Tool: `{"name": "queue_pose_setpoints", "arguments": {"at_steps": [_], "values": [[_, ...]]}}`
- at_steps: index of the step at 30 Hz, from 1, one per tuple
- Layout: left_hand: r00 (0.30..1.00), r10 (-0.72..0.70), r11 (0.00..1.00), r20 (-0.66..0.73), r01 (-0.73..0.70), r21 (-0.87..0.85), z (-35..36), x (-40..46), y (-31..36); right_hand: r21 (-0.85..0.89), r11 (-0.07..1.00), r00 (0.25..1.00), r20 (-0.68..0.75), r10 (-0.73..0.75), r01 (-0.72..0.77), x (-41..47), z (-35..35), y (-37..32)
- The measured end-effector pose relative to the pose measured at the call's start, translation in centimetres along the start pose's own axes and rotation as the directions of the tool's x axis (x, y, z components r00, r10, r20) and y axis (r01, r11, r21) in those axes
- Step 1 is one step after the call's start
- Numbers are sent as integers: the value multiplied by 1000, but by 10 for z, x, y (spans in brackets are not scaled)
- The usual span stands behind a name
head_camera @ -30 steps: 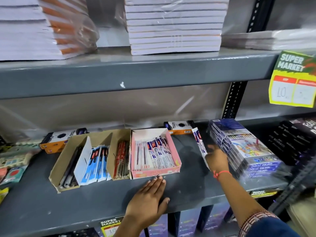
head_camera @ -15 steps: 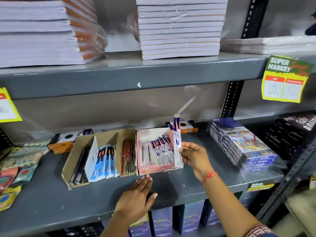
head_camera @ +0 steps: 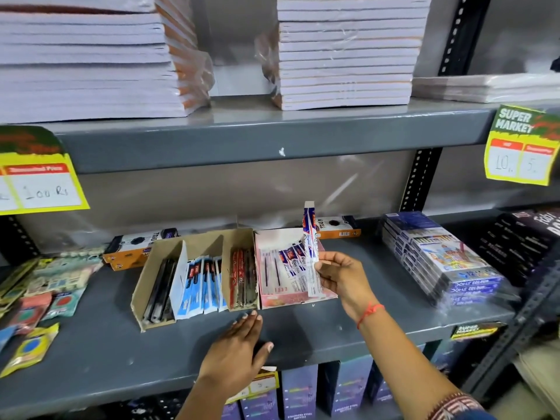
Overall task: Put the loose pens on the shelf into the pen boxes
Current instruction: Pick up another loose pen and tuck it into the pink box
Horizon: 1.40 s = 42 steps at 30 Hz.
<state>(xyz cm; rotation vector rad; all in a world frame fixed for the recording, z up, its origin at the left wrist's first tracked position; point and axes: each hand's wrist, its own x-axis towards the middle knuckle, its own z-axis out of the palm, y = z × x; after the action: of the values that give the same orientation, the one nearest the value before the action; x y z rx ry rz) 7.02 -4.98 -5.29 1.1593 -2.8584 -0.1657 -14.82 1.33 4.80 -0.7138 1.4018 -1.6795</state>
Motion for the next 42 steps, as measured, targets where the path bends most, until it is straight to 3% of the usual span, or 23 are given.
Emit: {"name": "queue_pose_setpoints", "arguments": {"at_steps": [6, 8, 11, 17, 22, 28, 35, 42], "values": [[1000, -7, 1000, 3, 7, 1, -2, 0, -5, -83, 996, 992, -119, 34, -44, 16, 6, -1], [1000, -16, 1000, -20, 16, -3, -4, -1, -10, -239, 968, 977, -214, 21, -73, 30, 7, -1], [999, -16, 999, -37, 15, -29, -5, -3, -16, -529, 842, 956, -288, -61, -106, 46, 9, -2], [995, -2, 998, -95, -4, -60, 0, -4, -19, -836, 535, 986, -165, -29, -124, 68, 22, 6], [993, 12, 999, -121, -17, -46, 0, -5, -20, -884, 443, 987, -160, 8, -147, 76, 26, 21], [984, 25, 998, -175, -36, -55, -1, -6, -18, -963, 258, 996, -87, -18, -80, 75, 26, 23], [985, 36, 996, -167, -49, -74, -2, -5, -17, -999, -35, 998, 39, -53, 37, 66, 44, 16], [975, 67, 997, -210, -74, -23, -12, -9, -12, -991, 81, 981, 121, 152, 110, 62, 79, 34]]}}
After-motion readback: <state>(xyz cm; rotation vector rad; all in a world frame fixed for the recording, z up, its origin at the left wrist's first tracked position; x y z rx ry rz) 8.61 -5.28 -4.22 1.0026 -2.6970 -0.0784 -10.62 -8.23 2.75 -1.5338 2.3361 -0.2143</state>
